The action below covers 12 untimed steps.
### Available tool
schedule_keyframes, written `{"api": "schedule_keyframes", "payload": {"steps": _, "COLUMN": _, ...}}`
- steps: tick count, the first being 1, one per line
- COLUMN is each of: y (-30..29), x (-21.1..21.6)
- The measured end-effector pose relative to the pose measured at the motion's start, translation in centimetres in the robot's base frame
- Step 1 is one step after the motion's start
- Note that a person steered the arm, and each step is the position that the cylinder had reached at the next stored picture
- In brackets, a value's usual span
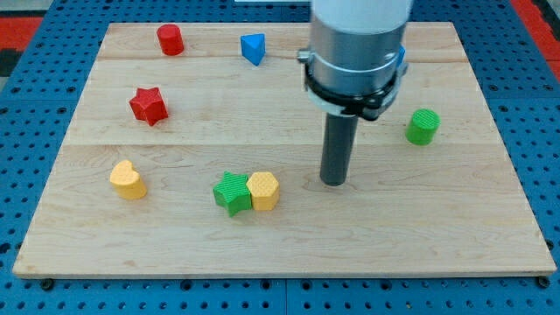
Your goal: Move the yellow heart closer to the green star
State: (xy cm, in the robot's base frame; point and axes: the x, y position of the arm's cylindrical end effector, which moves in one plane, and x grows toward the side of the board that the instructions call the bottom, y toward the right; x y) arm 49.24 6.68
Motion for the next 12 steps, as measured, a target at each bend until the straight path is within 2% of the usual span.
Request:
{"api": "schedule_keyframes", "payload": {"steps": 1, "y": -3.1, "x": -2.7}}
{"api": "schedule_keyframes", "payload": {"steps": 2, "y": -5.0, "x": -3.3}}
{"api": "schedule_keyframes", "payload": {"steps": 5, "y": -7.3, "x": -3.7}}
{"api": "schedule_keyframes", "payload": {"steps": 6, "y": -13.9, "x": -2.7}}
{"api": "schedule_keyframes", "payload": {"steps": 8, "y": -16.2, "x": -4.0}}
{"api": "schedule_keyframes", "payload": {"steps": 9, "y": -25.0, "x": -4.8}}
{"api": "schedule_keyframes", "payload": {"steps": 10, "y": -30.2, "x": -2.7}}
{"api": "schedule_keyframes", "payload": {"steps": 11, "y": -24.9, "x": 0.2}}
{"api": "schedule_keyframes", "payload": {"steps": 12, "y": -19.6, "x": 0.9}}
